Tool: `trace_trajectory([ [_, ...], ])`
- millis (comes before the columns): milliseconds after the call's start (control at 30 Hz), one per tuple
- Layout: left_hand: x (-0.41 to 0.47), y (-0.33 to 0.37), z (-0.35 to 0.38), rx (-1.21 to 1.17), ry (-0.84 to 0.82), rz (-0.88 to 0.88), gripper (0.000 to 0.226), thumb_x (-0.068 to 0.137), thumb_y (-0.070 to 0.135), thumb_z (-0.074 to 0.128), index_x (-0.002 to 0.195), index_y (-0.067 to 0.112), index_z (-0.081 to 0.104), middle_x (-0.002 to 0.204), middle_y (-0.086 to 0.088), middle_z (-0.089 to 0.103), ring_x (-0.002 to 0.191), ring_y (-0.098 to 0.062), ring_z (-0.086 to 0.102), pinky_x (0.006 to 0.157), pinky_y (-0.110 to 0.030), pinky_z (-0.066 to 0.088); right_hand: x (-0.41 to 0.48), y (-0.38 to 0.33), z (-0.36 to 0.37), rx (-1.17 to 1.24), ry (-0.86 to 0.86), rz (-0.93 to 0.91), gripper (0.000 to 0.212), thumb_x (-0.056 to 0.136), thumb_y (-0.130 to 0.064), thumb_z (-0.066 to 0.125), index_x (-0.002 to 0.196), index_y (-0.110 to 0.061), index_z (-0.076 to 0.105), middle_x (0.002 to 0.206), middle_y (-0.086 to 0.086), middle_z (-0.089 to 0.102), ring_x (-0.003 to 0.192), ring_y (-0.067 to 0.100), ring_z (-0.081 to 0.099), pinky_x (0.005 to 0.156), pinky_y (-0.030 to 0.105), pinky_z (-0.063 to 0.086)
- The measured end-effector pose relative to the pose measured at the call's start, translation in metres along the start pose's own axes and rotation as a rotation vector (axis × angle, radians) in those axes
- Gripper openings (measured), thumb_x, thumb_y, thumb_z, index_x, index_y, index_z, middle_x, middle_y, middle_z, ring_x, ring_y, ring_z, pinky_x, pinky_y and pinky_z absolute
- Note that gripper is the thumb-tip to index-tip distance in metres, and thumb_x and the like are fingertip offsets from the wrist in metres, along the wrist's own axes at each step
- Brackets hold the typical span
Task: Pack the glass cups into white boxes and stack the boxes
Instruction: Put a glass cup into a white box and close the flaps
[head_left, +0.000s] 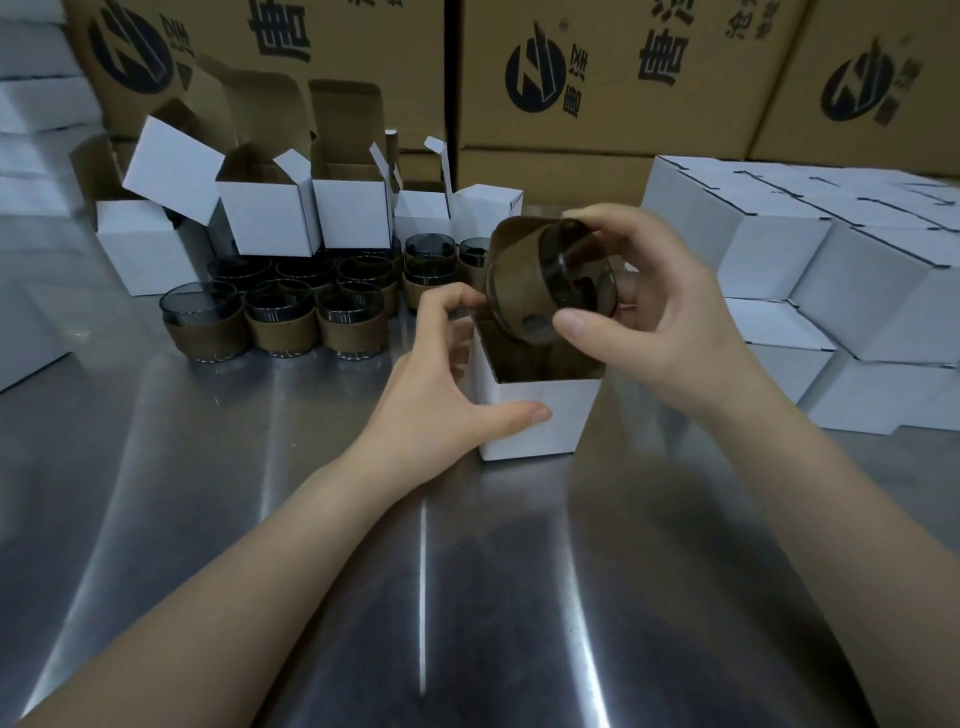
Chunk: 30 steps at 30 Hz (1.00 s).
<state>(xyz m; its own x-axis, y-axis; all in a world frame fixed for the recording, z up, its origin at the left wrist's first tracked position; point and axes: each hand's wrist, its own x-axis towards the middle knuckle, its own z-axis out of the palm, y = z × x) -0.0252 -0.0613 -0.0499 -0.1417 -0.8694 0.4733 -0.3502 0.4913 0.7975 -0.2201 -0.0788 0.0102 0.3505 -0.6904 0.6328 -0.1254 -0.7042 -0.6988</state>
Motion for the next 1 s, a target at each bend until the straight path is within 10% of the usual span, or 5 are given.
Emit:
trace_trajectory([
  [433, 0.001, 0.002, 0.002, 0.031, 0.042, 0.043, 0.078, 0.06, 0.048, 0.086, 0.113, 0.054, 0.03, 0.113, 0.02, 0.065, 0.11, -0.007, 0.064, 0.096, -0.038, 0.05, 0.003, -0.016, -0.009, -0.461, -0.128, 0.124, 0.059, 0.073, -0.027, 0.084, 0.126, -0.029, 0.058, 0.107, -0.017, 0.05, 0.072, -0.005, 0.053, 0.066, 0.008, 0.039],
  [767, -0.002, 0.01, 0.005, 0.109, 0.022, 0.088, 0.079, 0.061, 0.05, 0.083, 0.113, 0.061, 0.024, 0.118, 0.015, 0.062, 0.113, -0.004, 0.059, 0.092, -0.019, 0.045, 0.005, -0.03, -0.012, -0.648, -0.212, 0.209, 0.059, 0.062, -0.037, 0.076, 0.119, -0.039, 0.059, 0.1, -0.017, 0.047, 0.079, -0.016, 0.045, 0.069, 0.001, 0.031],
  [1000, -0.003, 0.017, 0.005, 0.197, -0.005, 0.16, 0.082, 0.064, 0.051, 0.082, 0.115, 0.063, 0.019, 0.122, 0.011, 0.057, 0.116, -0.009, 0.057, 0.093, -0.039, 0.051, 0.003, -0.036, -0.02, -0.654, -0.302, 0.253, 0.056, 0.065, -0.026, 0.085, 0.116, -0.037, 0.063, 0.07, -0.04, 0.055, 0.07, -0.021, 0.05, 0.06, 0.0, 0.034],
])
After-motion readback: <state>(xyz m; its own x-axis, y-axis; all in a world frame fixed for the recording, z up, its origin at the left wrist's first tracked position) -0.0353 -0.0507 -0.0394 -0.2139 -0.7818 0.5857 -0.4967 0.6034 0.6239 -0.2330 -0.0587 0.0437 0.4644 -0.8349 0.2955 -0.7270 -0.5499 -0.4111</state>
